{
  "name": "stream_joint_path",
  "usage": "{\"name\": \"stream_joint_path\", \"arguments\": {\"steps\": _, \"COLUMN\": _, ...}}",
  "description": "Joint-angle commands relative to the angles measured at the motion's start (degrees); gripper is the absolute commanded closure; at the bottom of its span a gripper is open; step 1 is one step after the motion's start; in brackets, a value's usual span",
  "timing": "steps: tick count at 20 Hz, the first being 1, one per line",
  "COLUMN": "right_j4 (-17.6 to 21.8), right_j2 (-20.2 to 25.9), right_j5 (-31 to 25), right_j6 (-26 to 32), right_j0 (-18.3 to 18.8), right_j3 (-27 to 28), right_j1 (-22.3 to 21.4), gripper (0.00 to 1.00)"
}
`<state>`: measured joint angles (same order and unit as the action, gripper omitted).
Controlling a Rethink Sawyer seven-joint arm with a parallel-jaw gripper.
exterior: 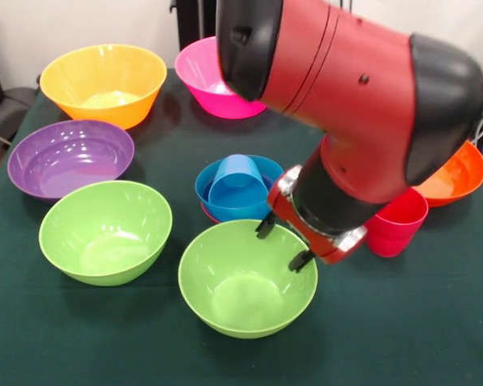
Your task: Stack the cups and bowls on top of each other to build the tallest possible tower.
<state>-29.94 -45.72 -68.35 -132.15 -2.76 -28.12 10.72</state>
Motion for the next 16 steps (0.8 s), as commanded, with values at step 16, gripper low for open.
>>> {"name": "stream_joint_path", "arguments": {"steps": 16, "right_j4": 5.5, "right_j2": 2.1, "right_j5": -3.2, "right_j6": -4.9, "right_j0": -3.6, "right_j3": -10.7, "right_j1": -5.1, "gripper": 0.0}}
